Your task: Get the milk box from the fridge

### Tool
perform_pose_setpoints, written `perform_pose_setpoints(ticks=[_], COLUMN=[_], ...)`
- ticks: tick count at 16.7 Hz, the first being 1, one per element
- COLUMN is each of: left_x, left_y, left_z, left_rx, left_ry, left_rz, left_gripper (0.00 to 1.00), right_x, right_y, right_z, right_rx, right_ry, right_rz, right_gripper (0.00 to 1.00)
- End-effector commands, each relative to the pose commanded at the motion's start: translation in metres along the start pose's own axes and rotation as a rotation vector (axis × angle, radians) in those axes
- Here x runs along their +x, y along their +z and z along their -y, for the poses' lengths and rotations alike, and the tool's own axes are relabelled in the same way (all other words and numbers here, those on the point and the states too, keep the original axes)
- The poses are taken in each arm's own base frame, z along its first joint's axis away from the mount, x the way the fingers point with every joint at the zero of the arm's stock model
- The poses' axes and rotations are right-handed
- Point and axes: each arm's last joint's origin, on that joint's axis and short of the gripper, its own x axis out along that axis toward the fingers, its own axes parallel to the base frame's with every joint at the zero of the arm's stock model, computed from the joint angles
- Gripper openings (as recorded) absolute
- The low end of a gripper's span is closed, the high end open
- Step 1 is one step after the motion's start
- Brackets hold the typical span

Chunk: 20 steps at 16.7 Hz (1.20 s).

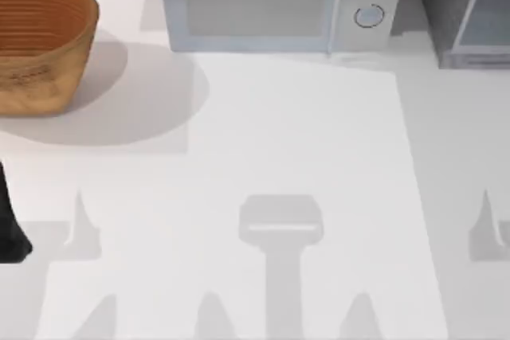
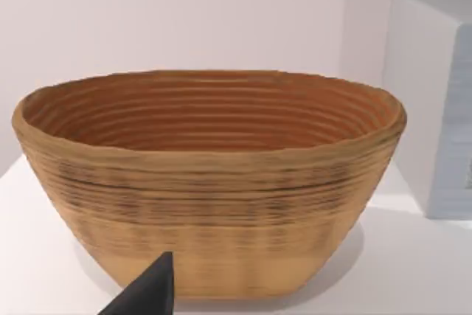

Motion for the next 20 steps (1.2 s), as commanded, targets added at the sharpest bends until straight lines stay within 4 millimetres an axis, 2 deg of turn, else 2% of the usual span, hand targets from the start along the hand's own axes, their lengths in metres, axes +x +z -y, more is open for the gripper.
perform_pose_setpoints(ticks=[6,12,15,20], left_x=[0.0,0.0,0.0,0.0], left_y=[0.0,0.0,0.0,0.0], left_z=[0.0,0.0,0.0,0.0], left_rx=[0.0,0.0,0.0,0.0], left_ry=[0.0,0.0,0.0,0.0], left_rz=[0.0,0.0,0.0,0.0], left_gripper=[1.0,1.0,1.0,1.0], right_x=[0.005,0.037,0.059,0.086], right_y=[0.008,0.022,0.014,-0.018], right_z=[0.003,0.02,0.036,0.067], right_rx=[-0.004,-0.018,-0.012,0.015], right_ry=[-0.001,-0.01,-0.01,-0.007], right_rz=[0.02,0.048,0.014,-0.043], right_gripper=[1.0,1.0,1.0,1.0])
